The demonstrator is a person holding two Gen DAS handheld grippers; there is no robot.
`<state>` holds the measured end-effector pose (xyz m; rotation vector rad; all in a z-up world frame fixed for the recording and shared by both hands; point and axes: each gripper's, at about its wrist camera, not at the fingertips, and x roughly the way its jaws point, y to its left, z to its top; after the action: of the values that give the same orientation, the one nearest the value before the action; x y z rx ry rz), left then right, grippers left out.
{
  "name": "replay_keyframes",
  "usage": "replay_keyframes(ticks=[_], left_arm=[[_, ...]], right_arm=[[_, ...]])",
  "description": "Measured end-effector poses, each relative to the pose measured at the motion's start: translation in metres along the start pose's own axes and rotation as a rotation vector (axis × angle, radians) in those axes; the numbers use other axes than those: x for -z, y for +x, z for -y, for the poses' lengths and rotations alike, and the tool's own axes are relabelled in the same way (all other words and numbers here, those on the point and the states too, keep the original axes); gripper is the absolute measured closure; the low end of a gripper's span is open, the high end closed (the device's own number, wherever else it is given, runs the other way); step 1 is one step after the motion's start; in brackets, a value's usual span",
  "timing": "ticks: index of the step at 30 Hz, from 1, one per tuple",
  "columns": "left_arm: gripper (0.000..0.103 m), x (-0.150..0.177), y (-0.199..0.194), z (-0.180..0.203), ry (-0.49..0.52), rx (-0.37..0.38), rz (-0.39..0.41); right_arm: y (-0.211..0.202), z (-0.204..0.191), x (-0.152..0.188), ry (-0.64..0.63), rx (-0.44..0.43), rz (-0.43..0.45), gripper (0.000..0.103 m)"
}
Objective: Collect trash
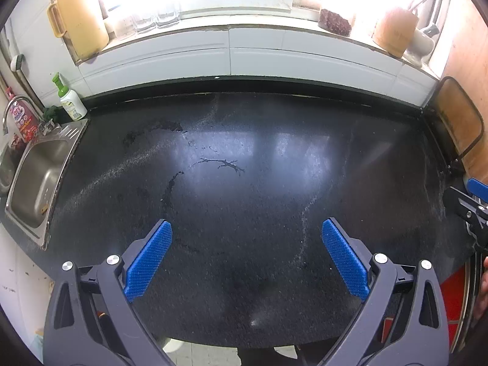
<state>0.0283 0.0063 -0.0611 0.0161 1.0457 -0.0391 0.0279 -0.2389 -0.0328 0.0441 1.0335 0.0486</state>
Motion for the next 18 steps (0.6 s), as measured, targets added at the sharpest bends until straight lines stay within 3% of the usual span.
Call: replay_keyframes(ticks=[18], left_arm=[[0.007,0.0046,-0.002,0.0037,-0.001,0.001,-0.005]], right_arm=[[-0.003,0.0014,0.0037,0.002,-0.001,-0.002,0.007]])
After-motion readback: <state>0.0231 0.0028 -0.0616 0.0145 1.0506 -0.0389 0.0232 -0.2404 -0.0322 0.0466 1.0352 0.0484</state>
